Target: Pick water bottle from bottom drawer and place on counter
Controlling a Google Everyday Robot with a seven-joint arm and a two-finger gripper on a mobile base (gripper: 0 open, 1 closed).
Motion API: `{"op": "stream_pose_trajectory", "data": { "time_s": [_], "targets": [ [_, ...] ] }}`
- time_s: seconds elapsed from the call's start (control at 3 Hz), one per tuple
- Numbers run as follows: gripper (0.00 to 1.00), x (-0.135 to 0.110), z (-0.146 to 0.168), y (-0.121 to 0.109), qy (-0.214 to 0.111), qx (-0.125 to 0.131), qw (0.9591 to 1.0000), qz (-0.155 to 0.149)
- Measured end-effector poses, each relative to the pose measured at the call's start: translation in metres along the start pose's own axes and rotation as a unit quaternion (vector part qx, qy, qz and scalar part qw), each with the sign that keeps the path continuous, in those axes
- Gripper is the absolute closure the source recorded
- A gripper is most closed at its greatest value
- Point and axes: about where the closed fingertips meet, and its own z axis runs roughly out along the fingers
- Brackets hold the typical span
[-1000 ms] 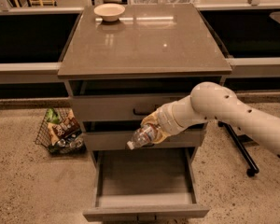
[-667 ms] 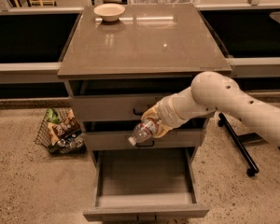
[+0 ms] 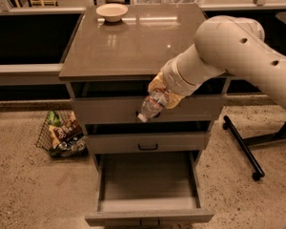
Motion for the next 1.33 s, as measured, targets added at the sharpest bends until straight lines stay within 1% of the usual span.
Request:
{"op": "stream_pose_trajectory", "data": {
  "time_s": [0.33,0.67,1.0,1.33],
  "targets": [
    [1.00,0.000,0.000,0.000,0.000,0.000,1.0000,0.000],
    [1.00,0.017,-0.001,-0.010,0.016,-0.002,0.9999,0.004],
    [1.00,0.053,-0.001,-0.031,0.036,0.000,0.9994,0.001],
    [1.00,0.094,-0.009,-0.054,0.067,0.011,0.9975,0.020]
  ]
}}
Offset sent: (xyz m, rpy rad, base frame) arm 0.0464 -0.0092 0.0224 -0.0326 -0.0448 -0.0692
